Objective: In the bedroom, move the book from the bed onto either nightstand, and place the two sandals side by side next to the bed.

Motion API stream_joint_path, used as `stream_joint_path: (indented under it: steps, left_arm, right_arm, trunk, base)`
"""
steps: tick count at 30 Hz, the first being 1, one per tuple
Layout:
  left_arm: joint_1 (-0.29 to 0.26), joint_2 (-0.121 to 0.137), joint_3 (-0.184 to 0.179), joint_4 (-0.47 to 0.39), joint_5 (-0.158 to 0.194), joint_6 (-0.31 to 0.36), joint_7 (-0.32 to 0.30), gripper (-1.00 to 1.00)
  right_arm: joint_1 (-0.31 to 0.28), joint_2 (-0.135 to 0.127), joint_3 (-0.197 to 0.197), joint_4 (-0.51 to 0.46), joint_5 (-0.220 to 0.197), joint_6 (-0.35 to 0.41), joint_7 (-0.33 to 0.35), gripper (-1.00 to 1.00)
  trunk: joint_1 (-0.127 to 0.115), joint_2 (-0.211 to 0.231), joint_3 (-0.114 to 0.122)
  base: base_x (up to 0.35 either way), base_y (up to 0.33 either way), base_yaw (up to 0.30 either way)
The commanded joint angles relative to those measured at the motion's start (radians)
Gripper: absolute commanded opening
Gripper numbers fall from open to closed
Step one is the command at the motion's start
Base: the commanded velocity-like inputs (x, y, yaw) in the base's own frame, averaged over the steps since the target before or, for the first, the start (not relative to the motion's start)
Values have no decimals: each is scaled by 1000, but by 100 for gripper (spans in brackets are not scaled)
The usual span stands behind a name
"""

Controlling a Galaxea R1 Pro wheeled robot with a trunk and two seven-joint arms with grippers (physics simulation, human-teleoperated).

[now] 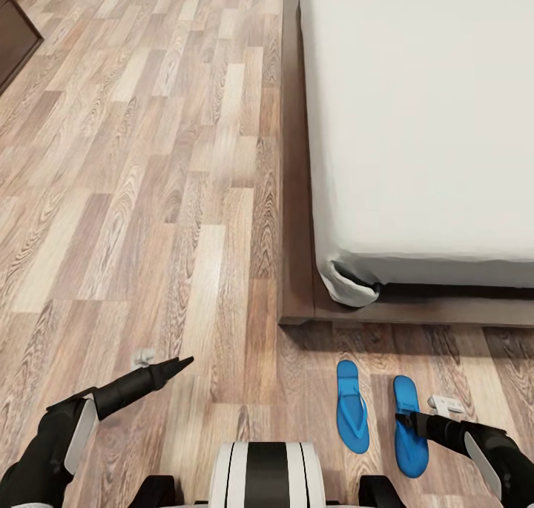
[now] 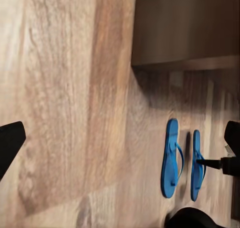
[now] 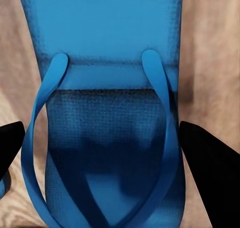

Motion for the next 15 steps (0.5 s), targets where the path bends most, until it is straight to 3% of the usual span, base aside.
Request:
stream_joint_path:
  steps: [1,6,15]
  left_arm:
    - [1,-1,0,-6,6,12,-5,100]
    - [4,-2,0,-14,10,19,-10,100]
    - [4,-3,-1,-14,9,19,-10,100]
  right_arm:
    - [0,0,-3,-1,-6,8,2,-100]
    - [0,0,-4,-2,-6,8,4,-100]
    - [0,0,-5,-2,-6,8,4,-100]
  trunk:
    - [0,0,-1]
    - [0,0,-1]
    - [4,-2,-35]
  base:
    - [0,0,0]
    - [0,0,0]
    - [0,0,0]
